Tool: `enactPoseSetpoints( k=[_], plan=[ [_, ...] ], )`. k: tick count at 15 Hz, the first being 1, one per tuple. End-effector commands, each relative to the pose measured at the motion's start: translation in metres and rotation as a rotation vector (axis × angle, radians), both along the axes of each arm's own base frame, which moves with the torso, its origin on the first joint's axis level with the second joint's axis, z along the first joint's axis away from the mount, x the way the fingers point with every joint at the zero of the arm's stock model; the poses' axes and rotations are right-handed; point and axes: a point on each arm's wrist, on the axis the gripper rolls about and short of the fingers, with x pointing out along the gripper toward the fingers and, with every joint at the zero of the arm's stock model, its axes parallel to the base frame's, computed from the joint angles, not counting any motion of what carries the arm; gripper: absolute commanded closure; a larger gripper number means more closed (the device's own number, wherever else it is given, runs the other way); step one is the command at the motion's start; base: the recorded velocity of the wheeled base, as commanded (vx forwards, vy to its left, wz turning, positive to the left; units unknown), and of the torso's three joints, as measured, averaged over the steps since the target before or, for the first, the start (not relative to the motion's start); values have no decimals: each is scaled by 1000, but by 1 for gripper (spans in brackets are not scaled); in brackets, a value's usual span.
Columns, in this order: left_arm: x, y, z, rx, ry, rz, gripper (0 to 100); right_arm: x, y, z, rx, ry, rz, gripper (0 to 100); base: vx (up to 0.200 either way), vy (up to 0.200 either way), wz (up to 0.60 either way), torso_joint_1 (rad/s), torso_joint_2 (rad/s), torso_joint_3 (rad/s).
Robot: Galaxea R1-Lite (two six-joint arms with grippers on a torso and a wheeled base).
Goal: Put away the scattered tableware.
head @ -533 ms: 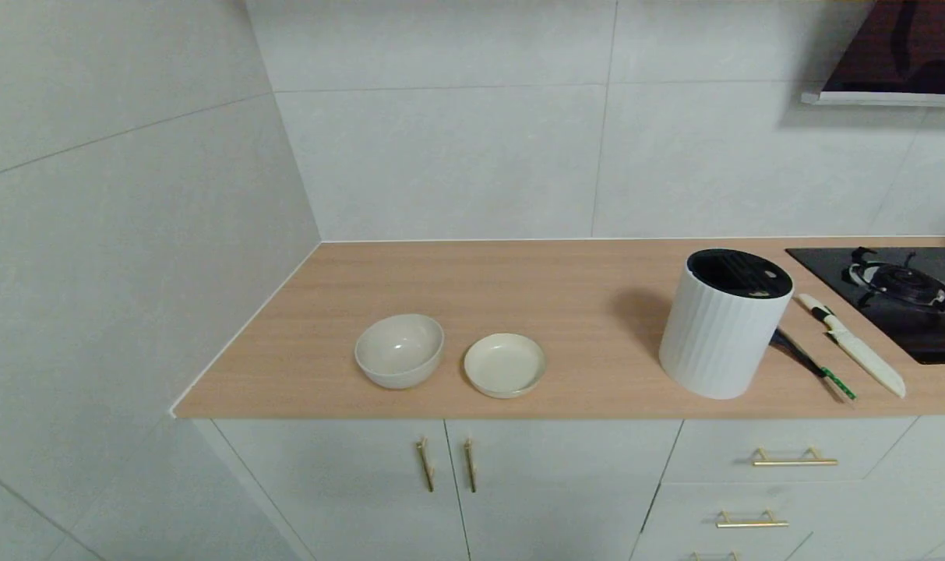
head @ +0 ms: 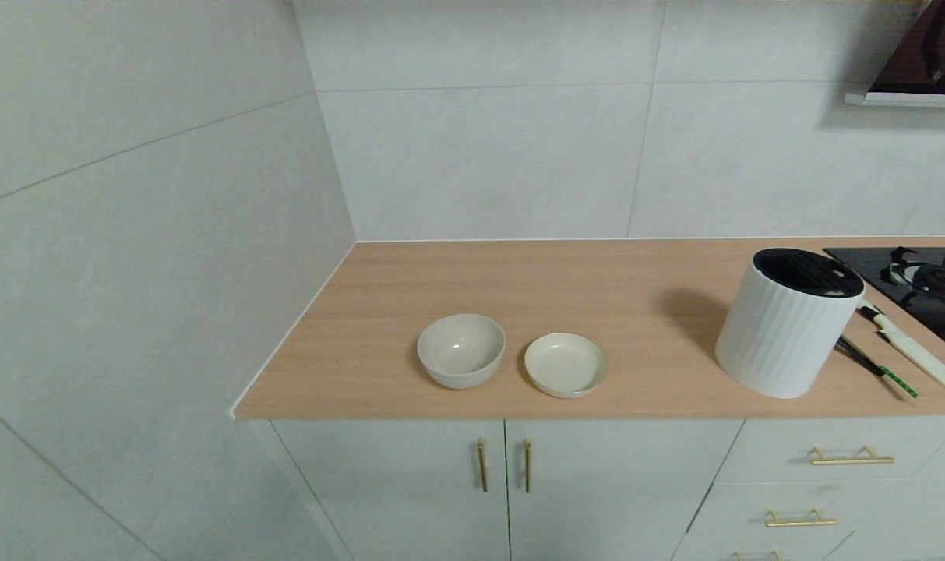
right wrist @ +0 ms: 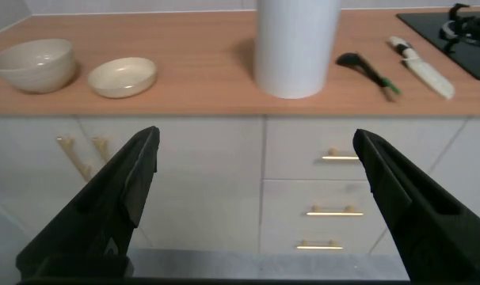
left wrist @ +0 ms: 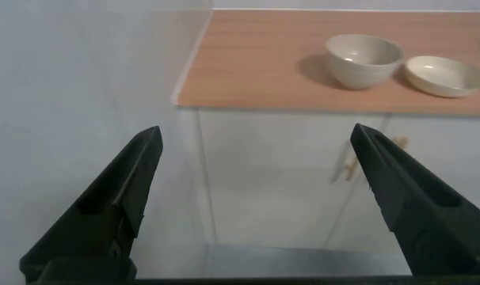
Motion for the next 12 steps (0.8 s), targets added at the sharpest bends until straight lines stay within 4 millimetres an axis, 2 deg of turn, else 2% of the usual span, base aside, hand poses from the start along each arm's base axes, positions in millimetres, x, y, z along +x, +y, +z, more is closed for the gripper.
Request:
enactPoseSetpoints(
  k=[1, 12],
  plan=[
    [0, 0, 0, -1, -1, 0, 0, 0, 0, 0, 0, 0, 0, 0, 0, 200, 0, 2, -7, 7],
    [0, 0, 0, 1, -1, 0, 0, 0, 0, 0, 0, 0, 0, 0, 0, 0, 0, 0, 0, 0]
  ],
)
